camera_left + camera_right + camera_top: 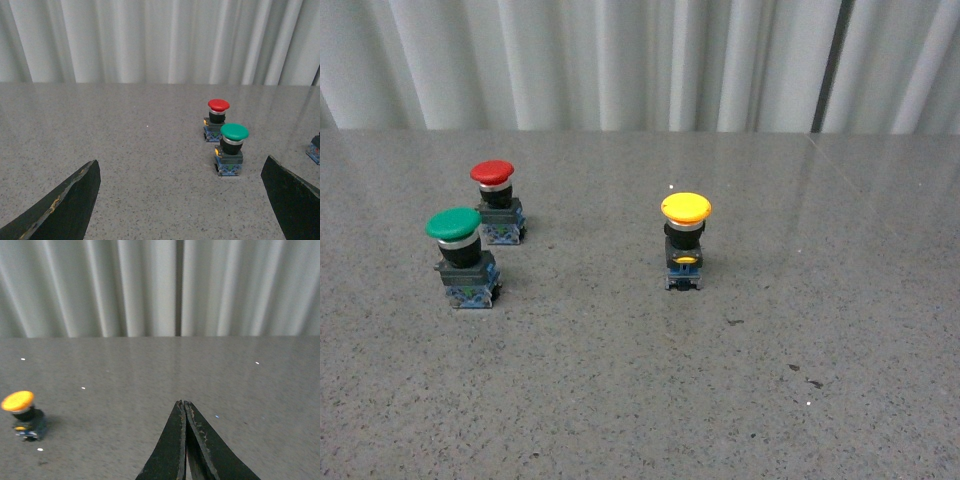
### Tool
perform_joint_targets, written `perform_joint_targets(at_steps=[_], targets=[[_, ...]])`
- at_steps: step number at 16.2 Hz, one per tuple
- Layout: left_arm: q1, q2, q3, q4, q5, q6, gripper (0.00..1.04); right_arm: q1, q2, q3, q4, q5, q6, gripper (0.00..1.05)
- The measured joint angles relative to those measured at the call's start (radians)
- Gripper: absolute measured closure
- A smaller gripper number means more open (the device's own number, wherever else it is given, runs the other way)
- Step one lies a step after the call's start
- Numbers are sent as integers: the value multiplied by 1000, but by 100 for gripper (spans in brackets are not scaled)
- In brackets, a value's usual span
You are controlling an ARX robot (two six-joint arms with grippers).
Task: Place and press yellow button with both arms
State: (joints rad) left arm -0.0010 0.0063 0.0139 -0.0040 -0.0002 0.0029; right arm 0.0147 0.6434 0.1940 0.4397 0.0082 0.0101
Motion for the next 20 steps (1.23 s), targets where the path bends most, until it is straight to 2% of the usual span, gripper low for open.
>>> perform_joint_targets(at_steps=[1, 9, 11, 20], targets=[[0, 0, 0, 0, -1, 0, 7, -20, -18, -18, -3, 4, 0, 103], [0, 0, 0, 0, 0, 0, 7, -15, -166, -108, -54, -8, -3, 103], [0, 0, 0, 0, 0, 0, 7, -15, -289, -150, -133, -8, -3, 103], [0, 0, 0, 0, 0, 0, 7, -15, -452, -182, -247, -9, -4, 103]])
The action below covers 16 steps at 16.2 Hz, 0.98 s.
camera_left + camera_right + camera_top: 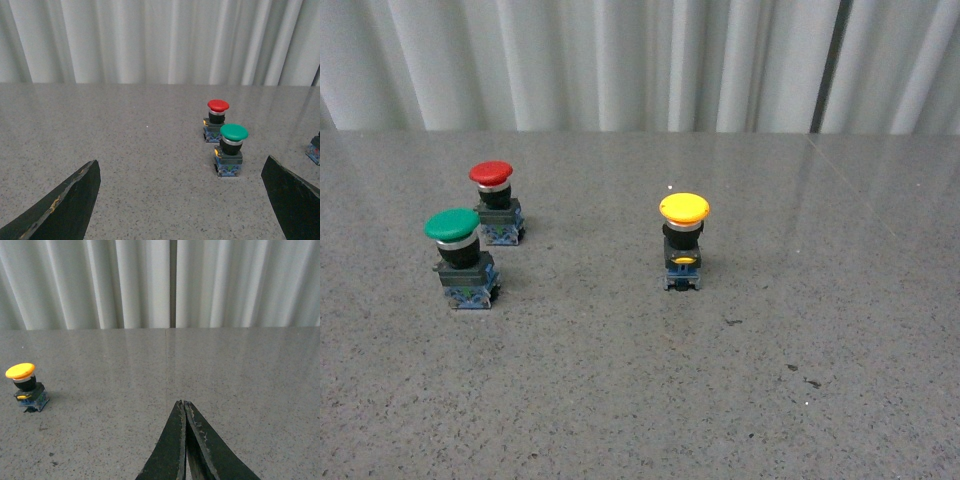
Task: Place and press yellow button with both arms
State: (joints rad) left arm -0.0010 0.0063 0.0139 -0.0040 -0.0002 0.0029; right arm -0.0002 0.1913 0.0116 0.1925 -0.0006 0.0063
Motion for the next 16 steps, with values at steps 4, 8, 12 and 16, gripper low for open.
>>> perform_joint_targets(at_steps=[4, 8, 12, 16], targets=[[0, 0, 0, -1, 0, 0, 7, 0, -191, 1, -186, 0, 0, 103], [0, 0, 0, 0, 0, 0, 7, 0, -189, 1, -197, 0, 0, 103], [0, 0, 0, 0, 0, 0, 7, 0, -189, 1, -197, 0, 0, 95], [0, 0, 0, 0, 0, 0, 7, 0, -189, 1, -197, 0, 0, 51]])
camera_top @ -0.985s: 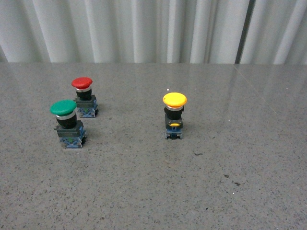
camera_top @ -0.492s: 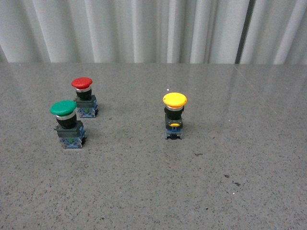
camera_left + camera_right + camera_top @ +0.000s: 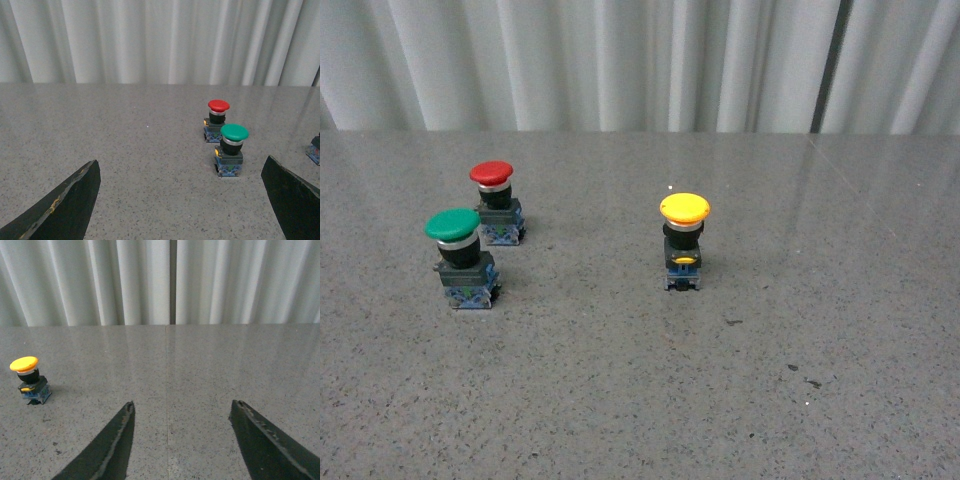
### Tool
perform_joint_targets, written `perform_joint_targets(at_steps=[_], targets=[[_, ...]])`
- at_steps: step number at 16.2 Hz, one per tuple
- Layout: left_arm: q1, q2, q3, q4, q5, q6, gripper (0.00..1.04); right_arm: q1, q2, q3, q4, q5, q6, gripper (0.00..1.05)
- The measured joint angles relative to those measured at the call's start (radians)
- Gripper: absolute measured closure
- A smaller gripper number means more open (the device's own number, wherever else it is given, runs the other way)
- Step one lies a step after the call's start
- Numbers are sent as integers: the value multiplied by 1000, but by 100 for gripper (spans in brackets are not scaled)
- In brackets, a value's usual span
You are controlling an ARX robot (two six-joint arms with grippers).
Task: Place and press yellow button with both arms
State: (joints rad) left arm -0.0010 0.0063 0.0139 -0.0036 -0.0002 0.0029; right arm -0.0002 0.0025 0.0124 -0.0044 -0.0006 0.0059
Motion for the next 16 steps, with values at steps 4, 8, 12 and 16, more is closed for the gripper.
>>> perform_joint_targets(at_steps=[4, 8, 12, 16], targets=[[0, 0, 0, 0, 0, 0, 7, 0, 0, 0, 0, 0, 0, 8], [0, 0, 0, 0, 0, 0, 7, 0, 0, 0, 0, 0, 0, 7], [0, 0, 0, 0, 0, 0, 7, 0, 0, 0, 0, 0, 0, 7], [0, 0, 0, 0, 0, 0, 7, 0, 0, 0, 0, 0, 0, 7]])
